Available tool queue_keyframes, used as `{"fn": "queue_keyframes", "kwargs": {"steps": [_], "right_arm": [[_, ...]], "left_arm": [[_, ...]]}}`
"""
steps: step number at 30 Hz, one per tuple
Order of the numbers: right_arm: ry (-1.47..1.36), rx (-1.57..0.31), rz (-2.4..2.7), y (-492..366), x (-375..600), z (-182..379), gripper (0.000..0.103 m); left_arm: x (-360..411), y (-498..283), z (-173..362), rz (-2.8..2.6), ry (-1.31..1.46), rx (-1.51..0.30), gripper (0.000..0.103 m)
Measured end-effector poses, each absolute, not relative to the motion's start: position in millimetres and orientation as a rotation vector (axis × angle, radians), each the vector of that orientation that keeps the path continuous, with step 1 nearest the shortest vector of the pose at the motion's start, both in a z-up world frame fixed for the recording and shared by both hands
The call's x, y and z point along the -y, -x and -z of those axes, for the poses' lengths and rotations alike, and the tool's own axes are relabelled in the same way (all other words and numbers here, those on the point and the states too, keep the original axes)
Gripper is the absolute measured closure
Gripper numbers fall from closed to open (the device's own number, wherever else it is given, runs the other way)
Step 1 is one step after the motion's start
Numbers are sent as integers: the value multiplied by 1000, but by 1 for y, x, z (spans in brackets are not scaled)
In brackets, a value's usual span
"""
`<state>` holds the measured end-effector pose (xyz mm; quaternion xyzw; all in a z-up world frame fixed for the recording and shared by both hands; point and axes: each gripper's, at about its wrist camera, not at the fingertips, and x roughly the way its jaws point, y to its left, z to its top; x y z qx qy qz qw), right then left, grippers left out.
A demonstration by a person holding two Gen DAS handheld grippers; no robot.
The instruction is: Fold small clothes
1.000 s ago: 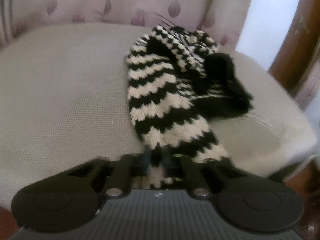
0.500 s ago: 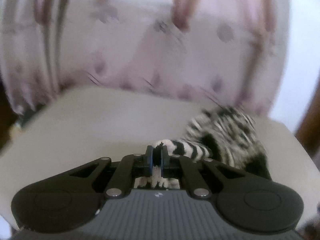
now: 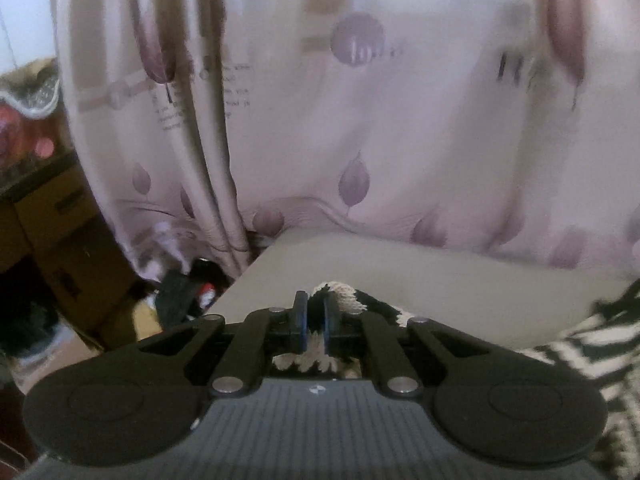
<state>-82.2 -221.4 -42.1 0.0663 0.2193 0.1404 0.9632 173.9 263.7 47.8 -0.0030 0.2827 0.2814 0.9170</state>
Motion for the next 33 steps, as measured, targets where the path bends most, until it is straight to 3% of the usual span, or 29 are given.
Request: {"fn": "queue_keyframes", "kwargs": {"steps": [4, 6, 7, 8, 10, 15, 24, 25, 27, 28, 29, 31, 33], "right_arm": [[-139, -457, -277, 77, 228, 44, 0], [-143, -451, -297, 74, 231, 42, 0], [-140, -445, -312, 73, 231, 40, 0], [-131, -437, -332, 71, 230, 37, 0], [-110, -418, -384, 65, 225, 28, 0], [-45, -328, -576, 38, 187, 3, 0], [342, -369, -665, -47, 58, 27, 2], [366, -383, -657, -60, 50, 32, 7], [411, -443, -644, -83, 37, 41, 37], [410, -491, -627, -95, 35, 44, 79], [384, -520, -604, -106, 38, 43, 92], [299, -501, -601, -117, 61, 30, 92], [226, -452, -563, -124, 99, 6, 92]], "left_arm": [[-276, -194, -10, -631, -44, -632, 82], [-279, -194, -2, -676, -117, -597, 60], [-281, -191, -2, -702, -134, -579, 34], [-282, -185, -4, -706, -129, -548, 23], [-280, -166, -14, -662, -102, -472, 23], [-249, -103, -18, -458, 47, -410, 13], [-191, -41, 60, -213, 231, -413, 12], [-189, -40, 67, -206, 246, -423, 12], [-190, -39, 81, -195, 303, -444, 10], [-191, -39, 87, -193, 332, -455, 9], [-191, -37, 93, -199, 353, -463, 10], [-195, -34, 96, -187, 391, -444, 9], [-199, -29, 97, -197, 399, -409, 1]]}}
